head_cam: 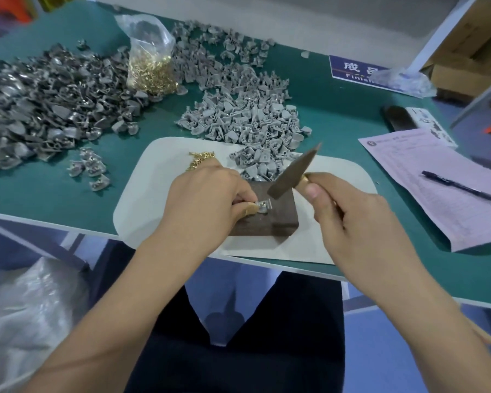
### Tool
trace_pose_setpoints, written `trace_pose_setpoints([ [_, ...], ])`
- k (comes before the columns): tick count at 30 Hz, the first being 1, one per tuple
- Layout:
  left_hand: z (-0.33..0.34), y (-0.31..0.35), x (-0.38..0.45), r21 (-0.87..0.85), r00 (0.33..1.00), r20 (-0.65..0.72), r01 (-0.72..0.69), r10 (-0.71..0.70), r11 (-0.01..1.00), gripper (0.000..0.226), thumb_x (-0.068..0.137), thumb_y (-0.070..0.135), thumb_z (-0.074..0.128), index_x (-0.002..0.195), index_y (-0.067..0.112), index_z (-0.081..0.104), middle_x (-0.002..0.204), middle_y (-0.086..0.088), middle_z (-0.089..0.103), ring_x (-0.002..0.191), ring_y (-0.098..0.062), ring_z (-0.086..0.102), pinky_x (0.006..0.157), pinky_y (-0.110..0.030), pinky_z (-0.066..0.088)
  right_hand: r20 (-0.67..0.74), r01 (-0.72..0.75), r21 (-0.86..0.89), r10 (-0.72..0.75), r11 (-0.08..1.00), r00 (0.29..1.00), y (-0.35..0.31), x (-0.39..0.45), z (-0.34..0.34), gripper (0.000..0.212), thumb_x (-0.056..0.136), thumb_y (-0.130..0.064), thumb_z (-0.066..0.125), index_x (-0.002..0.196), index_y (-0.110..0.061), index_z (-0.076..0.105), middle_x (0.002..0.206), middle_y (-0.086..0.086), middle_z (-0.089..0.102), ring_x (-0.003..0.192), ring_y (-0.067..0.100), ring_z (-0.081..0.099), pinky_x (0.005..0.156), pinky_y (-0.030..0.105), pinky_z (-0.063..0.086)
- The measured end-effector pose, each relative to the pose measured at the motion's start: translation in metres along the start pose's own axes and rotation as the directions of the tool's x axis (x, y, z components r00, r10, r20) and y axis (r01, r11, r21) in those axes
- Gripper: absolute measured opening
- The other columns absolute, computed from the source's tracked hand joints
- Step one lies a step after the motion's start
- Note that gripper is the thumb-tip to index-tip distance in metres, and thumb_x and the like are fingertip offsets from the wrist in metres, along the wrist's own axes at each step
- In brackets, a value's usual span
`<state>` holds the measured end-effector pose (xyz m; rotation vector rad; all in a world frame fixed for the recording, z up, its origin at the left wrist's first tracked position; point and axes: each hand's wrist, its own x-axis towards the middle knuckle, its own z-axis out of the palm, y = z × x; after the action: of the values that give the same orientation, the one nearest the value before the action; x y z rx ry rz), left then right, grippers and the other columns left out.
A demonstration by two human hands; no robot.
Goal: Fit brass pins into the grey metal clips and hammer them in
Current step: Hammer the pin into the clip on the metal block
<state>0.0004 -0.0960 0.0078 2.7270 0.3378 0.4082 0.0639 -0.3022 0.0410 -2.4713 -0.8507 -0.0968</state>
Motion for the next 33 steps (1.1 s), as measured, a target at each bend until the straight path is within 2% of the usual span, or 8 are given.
trace_pose_setpoints([
  [6,0.0,-0.002,0.001,0.006,0.998,0.05,0.036,-0.036,0.999,0.011,0.083,0.054,0.073,0.093,0.049,0.072,0.088,0.016,0.065,0.093,-0.005,0.05,0.064,-0.028,0.029,0.142,-0.014,-0.134,0.033,0.991,0.989,-0.019,-0.004,0.006,0.047,0.096,-0.065,0.019,0.123,-0.044,0.051,0.079,-0.001,0.067,0.079,0.041,0.062,0.067,0.043,0.052],
  [11,0.001,-0.003,0.001,-0.013,0.998,0.045,0.034,-0.033,0.999,0.01,0.083,0.054,0.073,0.092,0.05,0.072,0.087,0.017,0.064,0.086,-0.001,0.044,0.064,-0.028,0.027,-0.054,-0.009,-0.088,0.004,0.996,0.999,-0.019,0.001,0.002,0.032,0.102,-0.059,0.026,0.121,-0.045,0.049,0.067,-0.008,0.057,0.068,0.035,0.058,0.058,0.04,0.049],
  [15,0.0,-0.002,0.001,-0.015,1.0,0.027,0.016,-0.015,1.0,0.01,0.082,0.052,0.075,0.09,0.046,0.074,0.08,0.019,0.064,0.084,0.0,0.037,0.059,-0.028,0.027,0.123,-0.039,-0.097,0.051,0.994,0.991,-0.018,-0.003,0.009,0.039,0.098,-0.063,0.023,0.123,-0.047,0.049,0.071,-0.001,0.062,0.072,0.038,0.059,0.067,0.044,0.054],
  [19,-0.001,-0.002,-0.001,-0.053,0.999,0.031,0.01,-0.008,0.999,0.005,0.083,0.048,0.075,0.085,0.043,0.075,0.076,0.021,0.064,0.086,-0.002,0.04,0.057,-0.022,0.029,-0.065,-0.034,-0.012,0.033,0.999,0.997,-0.016,-0.002,0.007,0.036,0.103,-0.059,0.027,0.12,-0.045,0.055,0.067,-0.01,0.056,0.065,0.027,0.055,0.06,0.039,0.049],
  [23,-0.004,0.0,0.001,-0.005,0.998,0.054,0.023,-0.023,1.0,0.007,0.083,0.049,0.075,0.086,0.043,0.073,0.078,0.02,0.066,0.088,-0.003,0.041,0.059,-0.028,0.029,0.125,-0.04,-0.109,0.053,0.993,0.991,-0.016,-0.002,0.01,0.042,0.099,-0.062,0.023,0.123,-0.044,0.053,0.074,0.001,0.065,0.073,0.037,0.06,0.067,0.044,0.053],
  [27,-0.006,-0.001,0.003,-0.017,0.997,0.07,0.033,-0.032,0.999,0.004,0.083,0.047,0.075,0.084,0.045,0.072,0.078,0.02,0.066,0.089,-0.004,0.044,0.059,-0.028,0.031,-0.094,-0.048,0.015,0.05,0.999,0.994,-0.013,-0.003,0.006,0.036,0.102,-0.061,0.027,0.12,-0.046,0.054,0.069,-0.01,0.061,0.07,0.027,0.06,0.061,0.041,0.051],
  [31,-0.006,0.0,0.003,0.0,0.998,0.062,0.028,-0.028,1.0,0.007,0.083,0.051,0.073,0.085,0.044,0.073,0.079,0.02,0.066,0.087,-0.003,0.039,0.057,-0.026,0.028,0.095,-0.04,-0.091,0.048,0.995,0.994,-0.016,-0.005,0.013,0.038,0.1,-0.059,0.024,0.122,-0.045,0.051,0.073,0.001,0.065,0.073,0.037,0.06,0.064,0.043,0.051],
  [33,-0.005,0.0,0.003,-0.005,0.998,0.055,0.024,-0.024,1.0,0.008,0.083,0.052,0.073,0.084,0.044,0.073,0.078,0.02,0.066,0.088,-0.002,0.04,0.058,-0.028,0.029,0.037,-0.041,-0.122,0.046,0.992,0.998,-0.01,-0.004,0.009,0.038,0.101,-0.061,0.024,0.121,-0.046,0.052,0.072,-0.001,0.065,0.071,0.036,0.059,0.064,0.043,0.053],
])
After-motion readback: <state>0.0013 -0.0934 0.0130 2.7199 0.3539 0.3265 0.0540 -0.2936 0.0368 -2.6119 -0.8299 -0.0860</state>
